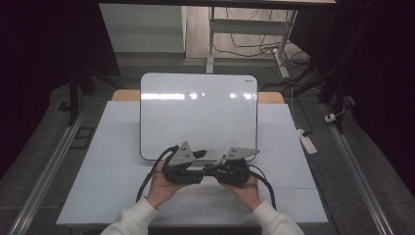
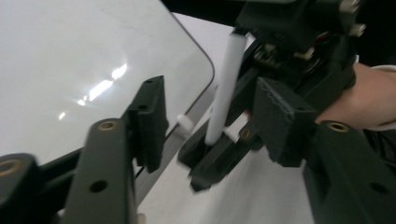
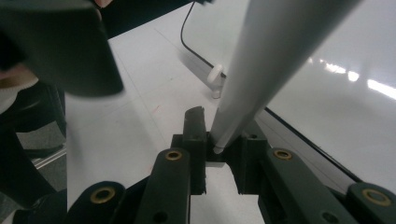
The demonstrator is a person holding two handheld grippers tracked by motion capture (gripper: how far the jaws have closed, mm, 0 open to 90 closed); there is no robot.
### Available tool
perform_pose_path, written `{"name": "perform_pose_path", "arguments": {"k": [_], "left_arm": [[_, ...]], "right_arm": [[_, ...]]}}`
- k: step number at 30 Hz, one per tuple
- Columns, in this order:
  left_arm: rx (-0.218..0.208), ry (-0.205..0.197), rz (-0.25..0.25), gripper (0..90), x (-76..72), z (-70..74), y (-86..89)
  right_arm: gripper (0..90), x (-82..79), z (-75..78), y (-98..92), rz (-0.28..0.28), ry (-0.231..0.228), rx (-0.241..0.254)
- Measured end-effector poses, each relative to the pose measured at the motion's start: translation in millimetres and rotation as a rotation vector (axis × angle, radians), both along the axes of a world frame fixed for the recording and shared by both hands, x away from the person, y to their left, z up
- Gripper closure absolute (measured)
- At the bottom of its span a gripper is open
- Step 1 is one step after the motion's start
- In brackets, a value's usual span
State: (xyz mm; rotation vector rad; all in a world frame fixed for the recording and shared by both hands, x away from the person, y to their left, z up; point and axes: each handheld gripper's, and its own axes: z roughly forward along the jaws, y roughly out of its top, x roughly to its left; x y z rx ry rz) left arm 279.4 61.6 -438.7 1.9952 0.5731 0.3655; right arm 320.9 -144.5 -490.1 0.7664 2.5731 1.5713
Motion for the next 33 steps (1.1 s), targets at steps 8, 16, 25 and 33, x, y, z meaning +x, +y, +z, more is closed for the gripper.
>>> {"name": "perform_pose_path", "arguments": {"k": [8, 16, 25, 33], "left_arm": [[0.009, -0.016, -0.023, 67.9, 3.4, -1.7, -13.9], [0.025, -0.030, -0.010, 81.6, 3.2, -1.3, -12.6], [0.005, -0.022, 0.061, 81.9, 7.1, 7.2, 11.4], [-0.036, 0.000, 0.185, 81.9, 13.8, 15.5, 59.0]], "right_arm": [[77.5, -2.7, -0.3, 4.4, 0.011, 0.007, 0.004], [76.9, -4.4, -0.6, 6.5, 0.025, 0.020, 0.004], [62.3, -8.5, 3.7, 5.3, 0.020, -0.020, 0.024], [52.0, -6.6, 7.9, -14.7, -0.046, -0.103, 0.018]]}}
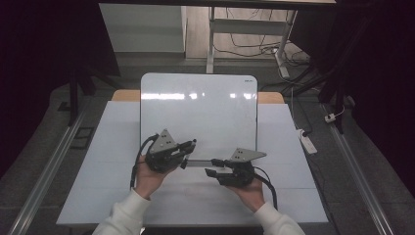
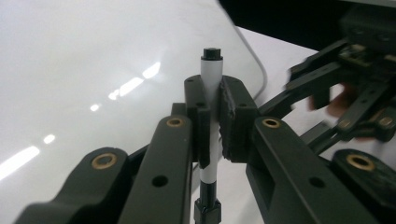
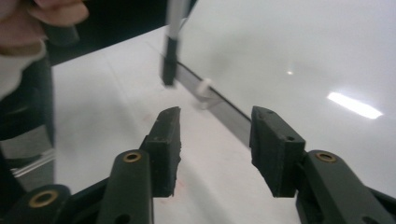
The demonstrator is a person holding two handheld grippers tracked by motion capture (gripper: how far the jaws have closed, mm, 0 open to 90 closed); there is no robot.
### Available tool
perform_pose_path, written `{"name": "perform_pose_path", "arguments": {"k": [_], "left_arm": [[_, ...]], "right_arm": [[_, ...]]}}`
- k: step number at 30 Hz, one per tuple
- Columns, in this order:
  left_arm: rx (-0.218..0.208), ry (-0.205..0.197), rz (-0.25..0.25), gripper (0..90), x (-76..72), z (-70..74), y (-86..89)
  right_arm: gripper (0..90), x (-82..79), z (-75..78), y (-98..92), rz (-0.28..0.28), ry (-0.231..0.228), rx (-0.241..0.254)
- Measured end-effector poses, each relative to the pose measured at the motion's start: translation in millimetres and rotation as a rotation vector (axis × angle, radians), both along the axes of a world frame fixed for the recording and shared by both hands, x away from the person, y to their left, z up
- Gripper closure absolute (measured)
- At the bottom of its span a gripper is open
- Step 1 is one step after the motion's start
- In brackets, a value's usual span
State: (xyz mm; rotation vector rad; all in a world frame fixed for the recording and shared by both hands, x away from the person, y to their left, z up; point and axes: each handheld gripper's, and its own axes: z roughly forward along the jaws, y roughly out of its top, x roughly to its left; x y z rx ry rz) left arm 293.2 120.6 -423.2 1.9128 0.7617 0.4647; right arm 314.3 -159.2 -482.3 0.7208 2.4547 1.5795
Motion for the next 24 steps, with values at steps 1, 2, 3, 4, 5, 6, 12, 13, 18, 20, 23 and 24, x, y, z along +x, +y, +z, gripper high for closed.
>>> {"name": "perform_pose_path", "arguments": {"k": [1, 2, 3, 4, 5, 6, 12, 13, 18, 20, 23, 24], "left_arm": [[-0.008, 0.002, 0.014, 81.9, 0.4, 0.5, 4.9], [-0.012, 0.005, 0.024, 81.9, 0.6, 1.2, 9.6], [-0.017, 0.007, 0.035, 81.9, 0.8, 1.9, 13.8], [-0.019, 0.009, 0.045, 81.9, 1.1, 2.7, 17.8], [-0.023, 0.010, 0.054, 81.9, 1.5, 3.5, 21.5], [-0.026, 0.012, 0.062, 81.9, 1.8, 4.4, 25.0], [-0.033, 0.018, 0.109, 81.9, 2.0, 8.3, 42.6], [-0.033, 0.019, 0.116, 81.9, 2.0, 8.9, 45.3], [-0.033, 0.027, 0.145, 81.8, 2.7, 11.0, 56.1], [-0.033, 0.033, 0.154, 81.9, 3.0, 11.4, 59.7], [-0.024, 0.045, 0.169, 81.8, 5.0, 10.9, 64.1], [-0.021, 0.051, 0.173, 81.8, 6.1, 10.4, 65.3]], "right_arm": [[51.1, 0.4, -0.2, -3.4, -0.007, -0.011, -0.002], [50.4, 0.5, -0.4, -7.0, -0.018, -0.022, -0.006], [49.5, 0.8, -0.8, -10.9, -0.026, -0.033, -0.012], [48.9, 0.6, -1.0, -14.9, -0.036, -0.047, -0.020], [48.3, 0.4, -1.3, -19.2, -0.047, -0.061, -0.028], [47.8, 0.5, -1.6, -23.8, -0.056, -0.070, -0.031], [46.8, 0.6, -2.4, -55.0, -0.122, -0.113, -0.042], [46.8, 0.8, -2.7, -60.5, -0.135, -0.118, -0.045], [46.5, -0.7, -5.9, -86.9, -0.197, -0.132, -0.066], [46.5, -2.5, -7.5, -96.4, -0.219, -0.132, -0.076], [46.4, -4.2, -9.6, -109.7, -0.252, -0.131, -0.083], [46.4, -4.6, -9.9, -113.7, -0.262, -0.130, -0.087]]}}
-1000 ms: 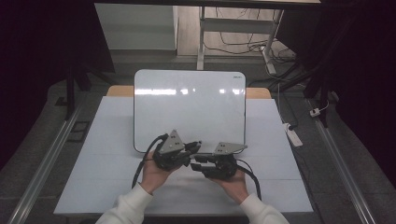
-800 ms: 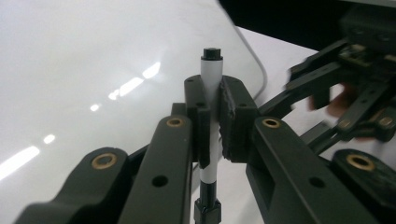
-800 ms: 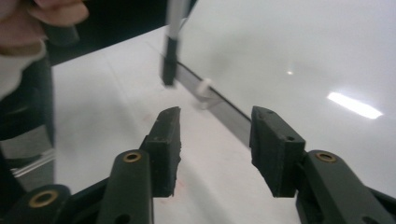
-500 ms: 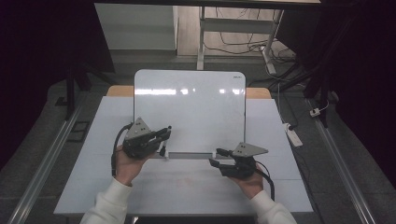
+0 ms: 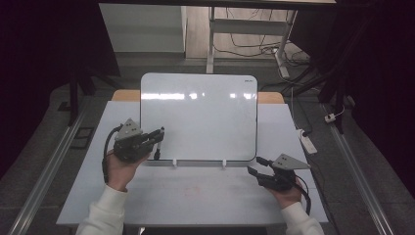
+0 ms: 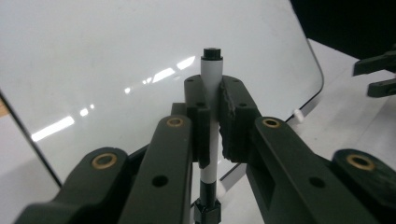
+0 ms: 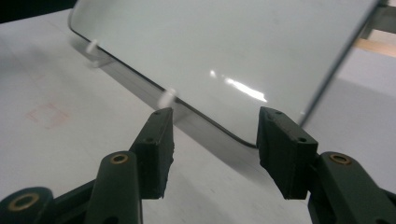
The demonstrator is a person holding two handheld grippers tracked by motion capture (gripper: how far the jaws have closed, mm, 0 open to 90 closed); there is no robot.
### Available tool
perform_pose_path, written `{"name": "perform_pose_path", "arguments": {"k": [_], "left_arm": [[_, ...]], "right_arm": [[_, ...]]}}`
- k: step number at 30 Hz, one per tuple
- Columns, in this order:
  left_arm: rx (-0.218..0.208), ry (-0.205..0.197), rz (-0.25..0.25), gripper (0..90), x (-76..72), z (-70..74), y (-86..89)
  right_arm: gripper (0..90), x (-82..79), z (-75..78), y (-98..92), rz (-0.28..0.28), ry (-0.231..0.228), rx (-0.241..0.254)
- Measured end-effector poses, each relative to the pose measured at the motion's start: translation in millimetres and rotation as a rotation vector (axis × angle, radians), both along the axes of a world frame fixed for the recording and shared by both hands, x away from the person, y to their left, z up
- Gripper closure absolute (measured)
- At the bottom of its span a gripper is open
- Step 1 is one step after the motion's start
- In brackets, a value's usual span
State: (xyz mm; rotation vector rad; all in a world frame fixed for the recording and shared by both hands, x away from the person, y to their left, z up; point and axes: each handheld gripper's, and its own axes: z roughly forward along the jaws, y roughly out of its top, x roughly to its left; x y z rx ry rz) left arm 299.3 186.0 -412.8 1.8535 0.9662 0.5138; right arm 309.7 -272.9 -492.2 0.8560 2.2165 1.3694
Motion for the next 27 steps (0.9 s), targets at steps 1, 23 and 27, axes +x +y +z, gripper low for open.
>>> {"name": "perform_pose_path", "arguments": {"k": [1, 23, 27], "left_arm": [[0.003, 0.007, 0.003, 81.9, 1.3, -0.6, 1.0], [0.130, 0.191, 0.147, 81.6, 68.2, -18.8, 13.1], [0.170, 0.196, 0.151, 81.5, 75.2, -22.6, 5.8]], "right_arm": [[46.3, -0.4, -0.2, -3.5, -0.011, 0.000, 0.000], [46.1, 0.2, -2.6, -15.7, -0.050, -0.007, -0.033], [46.0, 0.8, -3.4, -15.7, -0.051, -0.005, -0.036]]}}
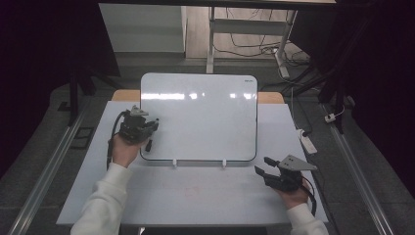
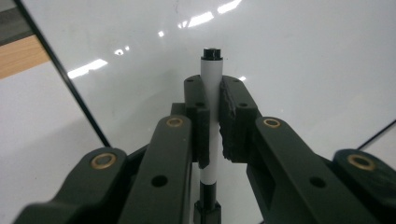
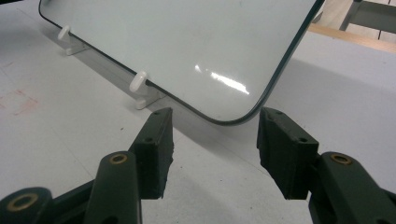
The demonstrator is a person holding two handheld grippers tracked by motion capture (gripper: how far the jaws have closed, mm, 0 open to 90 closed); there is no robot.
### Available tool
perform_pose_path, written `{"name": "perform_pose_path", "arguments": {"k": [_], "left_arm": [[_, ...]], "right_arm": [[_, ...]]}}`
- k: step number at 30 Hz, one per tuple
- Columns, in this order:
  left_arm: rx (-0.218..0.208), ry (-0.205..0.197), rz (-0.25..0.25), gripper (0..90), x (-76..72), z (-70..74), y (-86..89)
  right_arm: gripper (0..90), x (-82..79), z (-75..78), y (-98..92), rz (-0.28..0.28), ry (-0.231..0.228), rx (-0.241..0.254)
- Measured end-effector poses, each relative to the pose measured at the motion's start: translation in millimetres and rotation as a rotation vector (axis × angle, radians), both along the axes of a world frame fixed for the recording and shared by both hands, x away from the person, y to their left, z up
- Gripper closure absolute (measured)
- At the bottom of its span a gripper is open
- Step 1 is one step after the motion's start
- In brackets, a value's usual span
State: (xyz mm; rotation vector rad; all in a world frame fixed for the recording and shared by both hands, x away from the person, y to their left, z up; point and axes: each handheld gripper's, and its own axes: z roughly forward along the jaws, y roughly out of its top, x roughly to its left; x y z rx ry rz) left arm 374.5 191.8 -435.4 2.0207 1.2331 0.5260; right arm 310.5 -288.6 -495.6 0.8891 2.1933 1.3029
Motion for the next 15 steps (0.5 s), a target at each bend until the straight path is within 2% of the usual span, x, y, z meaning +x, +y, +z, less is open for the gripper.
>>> {"name": "perform_pose_path", "arguments": {"k": [7, 15], "left_arm": [[0.045, -0.009, -0.012, 80.5, 5.6, -3.7, -10.3], [0.049, -0.027, -0.025, 79.2, 8.8, -6.8, -11.9]], "right_arm": [[45.8, -0.3, 0.7, 0.4, 0.002, -0.004, 0.001], [45.6, 0.2, 1.0, 0.0, 0.005, -0.007, -0.002]]}}
